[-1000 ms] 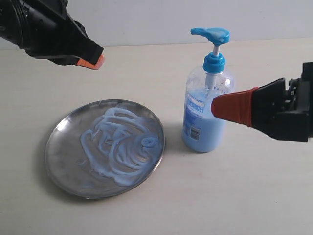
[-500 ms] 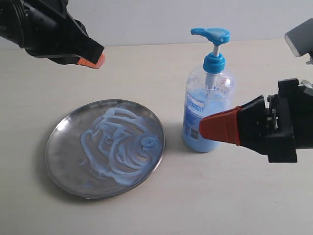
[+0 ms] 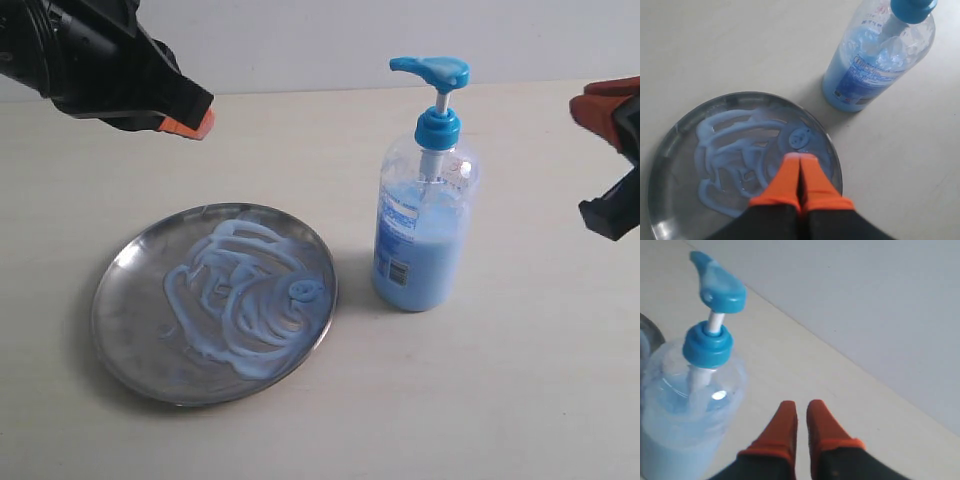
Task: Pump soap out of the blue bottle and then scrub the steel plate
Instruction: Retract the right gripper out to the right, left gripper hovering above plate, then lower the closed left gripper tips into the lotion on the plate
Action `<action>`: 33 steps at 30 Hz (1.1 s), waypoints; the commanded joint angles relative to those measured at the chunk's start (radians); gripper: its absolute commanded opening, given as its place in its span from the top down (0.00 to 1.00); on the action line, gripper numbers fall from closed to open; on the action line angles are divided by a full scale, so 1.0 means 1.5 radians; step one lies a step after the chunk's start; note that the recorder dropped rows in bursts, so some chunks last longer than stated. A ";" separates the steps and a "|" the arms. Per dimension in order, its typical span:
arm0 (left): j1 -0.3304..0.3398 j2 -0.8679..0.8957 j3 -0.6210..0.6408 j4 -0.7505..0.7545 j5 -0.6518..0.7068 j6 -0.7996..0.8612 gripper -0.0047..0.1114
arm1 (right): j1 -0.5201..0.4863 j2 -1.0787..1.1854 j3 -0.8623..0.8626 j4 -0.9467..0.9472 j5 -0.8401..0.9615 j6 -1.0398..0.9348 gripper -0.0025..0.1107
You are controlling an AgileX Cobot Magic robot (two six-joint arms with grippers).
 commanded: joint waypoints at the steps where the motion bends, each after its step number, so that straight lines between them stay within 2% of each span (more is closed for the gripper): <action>1: 0.002 0.002 0.003 -0.004 -0.001 0.004 0.96 | -0.003 -0.003 0.040 0.004 0.082 -0.054 0.88; 4: 0.002 0.002 0.003 -0.004 -0.001 0.004 0.96 | -0.003 0.008 0.087 0.005 0.211 -0.090 0.88; 6: 0.002 0.002 0.003 -0.004 0.001 0.004 0.96 | -0.003 0.020 0.090 0.087 0.322 -0.123 0.88; 8: 0.002 0.002 0.003 -0.004 0.001 0.004 0.96 | -0.003 0.039 0.089 0.274 0.361 -0.284 0.88; 10: 0.002 0.002 0.003 -0.004 -0.001 0.004 0.96 | -0.003 0.064 0.081 0.577 0.372 -0.538 0.88; 11: 0.002 0.002 0.003 -0.004 -0.001 0.004 0.96 | -0.002 0.079 0.059 0.774 0.418 -0.726 0.88; 13: 0.002 0.002 0.003 -0.004 -0.001 0.006 0.96 | -0.002 0.093 0.020 0.977 0.502 -0.930 0.88; 16: 0.002 0.002 0.003 -0.004 -0.002 0.008 0.96 | -0.002 0.091 -0.029 1.138 0.560 -1.023 0.91; 21: 0.002 0.002 0.003 -0.004 -0.002 0.008 0.96 | -0.002 0.030 -0.051 1.214 0.574 -1.031 0.98; 33: 0.002 0.038 0.003 -0.008 -0.003 0.026 0.96 | -0.002 -0.219 -0.050 1.278 0.545 -1.029 0.98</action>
